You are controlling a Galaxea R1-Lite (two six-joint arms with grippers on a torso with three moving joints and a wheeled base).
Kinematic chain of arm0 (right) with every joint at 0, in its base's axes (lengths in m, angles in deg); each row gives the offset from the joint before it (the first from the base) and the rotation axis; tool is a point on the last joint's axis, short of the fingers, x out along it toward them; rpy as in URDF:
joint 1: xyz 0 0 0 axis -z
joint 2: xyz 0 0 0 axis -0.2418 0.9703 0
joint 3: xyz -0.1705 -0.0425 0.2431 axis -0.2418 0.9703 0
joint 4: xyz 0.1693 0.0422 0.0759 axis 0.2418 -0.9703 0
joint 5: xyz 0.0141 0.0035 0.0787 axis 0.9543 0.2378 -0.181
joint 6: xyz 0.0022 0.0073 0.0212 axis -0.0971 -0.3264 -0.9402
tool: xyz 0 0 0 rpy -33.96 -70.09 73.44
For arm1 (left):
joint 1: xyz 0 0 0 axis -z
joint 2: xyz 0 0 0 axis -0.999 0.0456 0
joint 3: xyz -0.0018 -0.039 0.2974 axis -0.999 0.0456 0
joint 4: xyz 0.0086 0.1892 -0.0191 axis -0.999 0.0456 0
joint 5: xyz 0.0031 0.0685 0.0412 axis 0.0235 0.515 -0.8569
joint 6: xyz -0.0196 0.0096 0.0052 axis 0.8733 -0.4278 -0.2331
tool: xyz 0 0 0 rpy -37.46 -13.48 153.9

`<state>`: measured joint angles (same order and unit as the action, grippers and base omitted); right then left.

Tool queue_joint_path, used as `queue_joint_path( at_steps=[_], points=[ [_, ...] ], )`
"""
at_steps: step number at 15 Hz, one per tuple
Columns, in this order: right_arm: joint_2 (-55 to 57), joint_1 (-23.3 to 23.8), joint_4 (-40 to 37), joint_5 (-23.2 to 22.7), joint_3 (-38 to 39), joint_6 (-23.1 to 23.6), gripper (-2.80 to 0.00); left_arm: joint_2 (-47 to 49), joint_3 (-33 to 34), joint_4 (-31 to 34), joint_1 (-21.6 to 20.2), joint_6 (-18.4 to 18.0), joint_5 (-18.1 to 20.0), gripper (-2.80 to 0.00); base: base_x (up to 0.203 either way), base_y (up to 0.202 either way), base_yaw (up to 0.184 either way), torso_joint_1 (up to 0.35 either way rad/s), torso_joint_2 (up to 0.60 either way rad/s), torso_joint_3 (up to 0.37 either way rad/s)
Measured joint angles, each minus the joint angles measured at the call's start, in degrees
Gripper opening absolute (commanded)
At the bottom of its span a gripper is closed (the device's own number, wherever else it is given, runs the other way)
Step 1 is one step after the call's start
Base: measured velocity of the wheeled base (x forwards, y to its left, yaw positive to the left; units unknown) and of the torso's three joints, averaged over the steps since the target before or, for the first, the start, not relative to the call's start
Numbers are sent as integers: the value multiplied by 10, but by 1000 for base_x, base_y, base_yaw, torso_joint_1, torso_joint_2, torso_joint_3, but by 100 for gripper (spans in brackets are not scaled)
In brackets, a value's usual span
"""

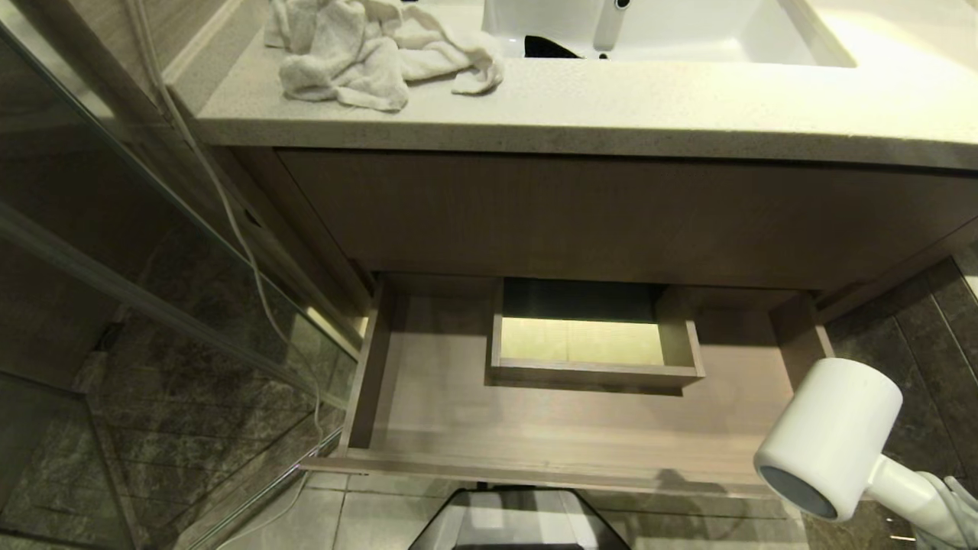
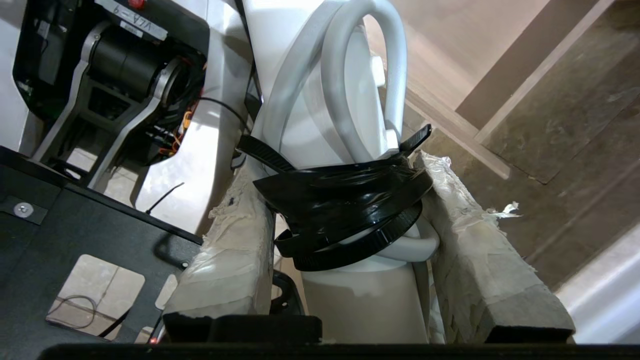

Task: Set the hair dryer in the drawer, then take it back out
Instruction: Put it into the drawer

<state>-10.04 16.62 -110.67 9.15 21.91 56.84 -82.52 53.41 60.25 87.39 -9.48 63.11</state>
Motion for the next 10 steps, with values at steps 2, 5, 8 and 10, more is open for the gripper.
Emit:
queue_joint_path(
  at_steps=[2, 5, 8, 10],
  points=[
    [8, 0, 0, 0, -2, -5, -280, 0, 0, 0, 0, 0, 0, -280, 0, 0, 0, -330, 543, 213],
    [25, 0, 1, 0, -11, -5, -280, 0, 0, 0, 0, 0, 0, -280, 0, 0, 0, -329, 519, 182],
    [36, 1, -1, 0, -17, -6, -280, 0, 0, 0, 0, 0, 0, -280, 0, 0, 0, -303, 458, 150],
    [41, 1, -1, 0, -18, -6, -280, 0, 0, 0, 0, 0, 0, -280, 0, 0, 0, -70, 176, 94]
  ],
)
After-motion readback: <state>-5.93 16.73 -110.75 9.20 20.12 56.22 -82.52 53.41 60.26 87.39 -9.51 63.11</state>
